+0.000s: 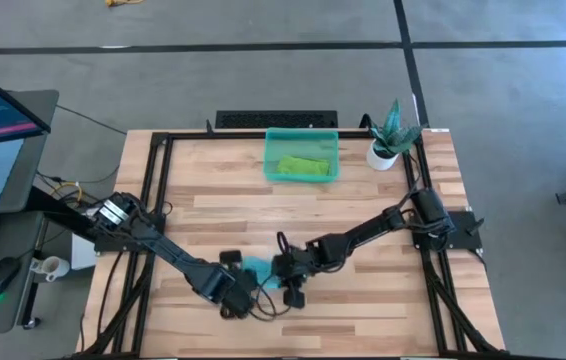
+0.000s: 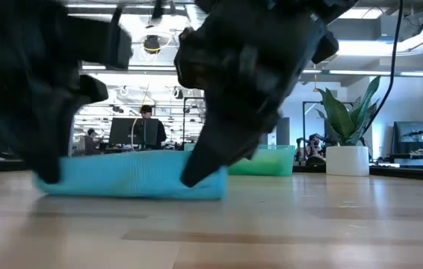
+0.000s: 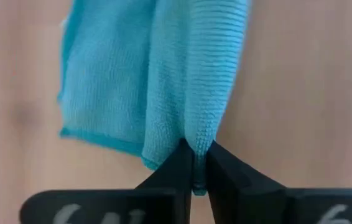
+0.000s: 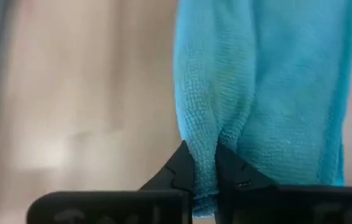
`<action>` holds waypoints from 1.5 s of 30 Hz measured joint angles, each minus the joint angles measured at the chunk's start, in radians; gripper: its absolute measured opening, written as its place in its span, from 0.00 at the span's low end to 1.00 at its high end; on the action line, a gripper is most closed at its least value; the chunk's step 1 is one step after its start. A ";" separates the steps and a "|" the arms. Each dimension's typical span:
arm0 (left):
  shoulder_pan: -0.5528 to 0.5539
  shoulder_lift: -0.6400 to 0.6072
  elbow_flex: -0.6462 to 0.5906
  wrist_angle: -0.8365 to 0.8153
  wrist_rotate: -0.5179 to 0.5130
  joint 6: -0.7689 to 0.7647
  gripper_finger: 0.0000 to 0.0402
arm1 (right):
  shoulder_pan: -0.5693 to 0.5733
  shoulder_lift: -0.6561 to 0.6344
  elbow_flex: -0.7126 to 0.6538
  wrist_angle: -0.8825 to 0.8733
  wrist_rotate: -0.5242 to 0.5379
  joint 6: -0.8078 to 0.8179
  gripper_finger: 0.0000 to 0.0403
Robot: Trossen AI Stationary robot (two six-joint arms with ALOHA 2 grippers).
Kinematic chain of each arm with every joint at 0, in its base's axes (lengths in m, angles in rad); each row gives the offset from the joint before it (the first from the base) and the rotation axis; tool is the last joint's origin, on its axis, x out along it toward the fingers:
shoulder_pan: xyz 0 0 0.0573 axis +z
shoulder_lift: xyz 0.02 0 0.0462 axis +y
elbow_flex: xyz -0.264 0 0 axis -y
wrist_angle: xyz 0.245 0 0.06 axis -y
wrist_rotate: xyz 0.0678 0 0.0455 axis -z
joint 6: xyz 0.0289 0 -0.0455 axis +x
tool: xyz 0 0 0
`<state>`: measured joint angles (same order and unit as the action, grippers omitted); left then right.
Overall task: Roll microfiber towels into tight, uniform cylinder then place into a basket
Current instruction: Roll the blue microfiber cloth
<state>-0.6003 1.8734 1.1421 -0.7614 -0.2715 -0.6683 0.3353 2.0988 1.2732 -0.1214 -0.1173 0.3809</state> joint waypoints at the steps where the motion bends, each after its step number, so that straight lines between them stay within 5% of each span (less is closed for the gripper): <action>1: 0.000 0.001 0.034 0.003 0.067 0.002 0.05 | 0.009 -0.003 -0.001 0.000 -0.046 0.040 0.11; 6: 0.001 0.003 0.186 0.003 0.323 -0.074 0.04 | 0.062 -0.006 -0.001 0.048 -0.261 0.166 0.11; 13: -0.002 0.003 0.276 -0.022 0.355 -0.242 0.04 | 0.044 -0.009 -0.002 0.062 -0.372 0.225 0.11; 24: -0.015 0.036 0.275 -0.050 0.288 -0.301 0.07 | -0.071 0.018 -0.002 0.026 -0.388 0.395 0.09; 45: -0.092 0.047 0.275 -0.194 -0.074 -0.156 0.07 | -0.137 0.017 -0.001 -0.010 -0.379 0.497 0.09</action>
<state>-0.6922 1.9202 1.4166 -0.9558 -0.3454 -0.8239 0.1986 2.1155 1.2720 -0.1316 -0.4962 0.8784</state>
